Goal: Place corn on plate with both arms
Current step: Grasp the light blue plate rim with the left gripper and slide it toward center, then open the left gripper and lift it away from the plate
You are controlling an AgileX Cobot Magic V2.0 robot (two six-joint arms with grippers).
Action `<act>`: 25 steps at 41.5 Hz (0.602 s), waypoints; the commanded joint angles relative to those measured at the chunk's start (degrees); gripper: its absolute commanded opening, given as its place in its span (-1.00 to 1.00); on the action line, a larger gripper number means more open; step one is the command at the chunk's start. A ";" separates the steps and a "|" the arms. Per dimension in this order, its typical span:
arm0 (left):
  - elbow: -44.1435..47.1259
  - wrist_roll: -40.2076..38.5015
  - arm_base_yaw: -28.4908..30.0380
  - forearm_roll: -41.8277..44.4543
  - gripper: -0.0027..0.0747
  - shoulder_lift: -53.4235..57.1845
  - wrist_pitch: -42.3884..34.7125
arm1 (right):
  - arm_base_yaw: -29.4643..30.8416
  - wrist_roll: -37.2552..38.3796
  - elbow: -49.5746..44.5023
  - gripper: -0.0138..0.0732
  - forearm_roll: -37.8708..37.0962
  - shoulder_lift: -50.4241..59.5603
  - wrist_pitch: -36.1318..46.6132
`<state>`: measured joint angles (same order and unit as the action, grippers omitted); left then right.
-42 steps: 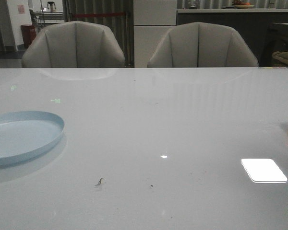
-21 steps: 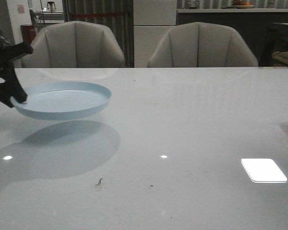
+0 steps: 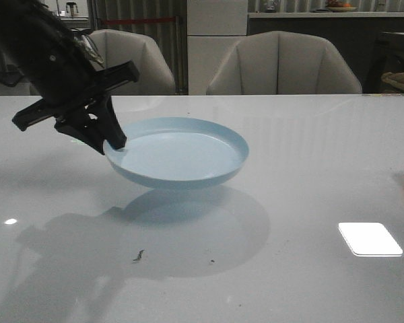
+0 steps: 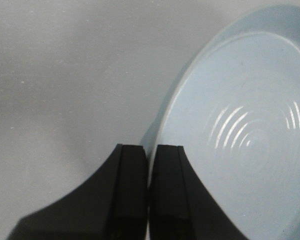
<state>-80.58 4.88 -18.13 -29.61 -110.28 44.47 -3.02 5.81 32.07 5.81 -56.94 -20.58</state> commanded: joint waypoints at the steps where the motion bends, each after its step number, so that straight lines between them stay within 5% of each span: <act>1: -0.98 -0.24 -1.73 -1.96 -0.69 3.01 -1.98 | 0.25 -0.32 1.97 0.42 0.10 0.39 2.96; 18: 5.27 -0.24 -3.26 -1.96 -0.67 3.01 -2.82 | 0.25 -0.32 1.97 0.42 0.10 0.39 2.52; 25: 5.67 -0.24 -3.26 0.06 -0.33 3.01 -3.76 | 0.25 -0.32 1.97 0.42 0.10 0.39 2.52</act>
<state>-73.78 4.88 -20.95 -29.11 -110.28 42.22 -3.02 5.81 32.07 5.81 -56.94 -21.39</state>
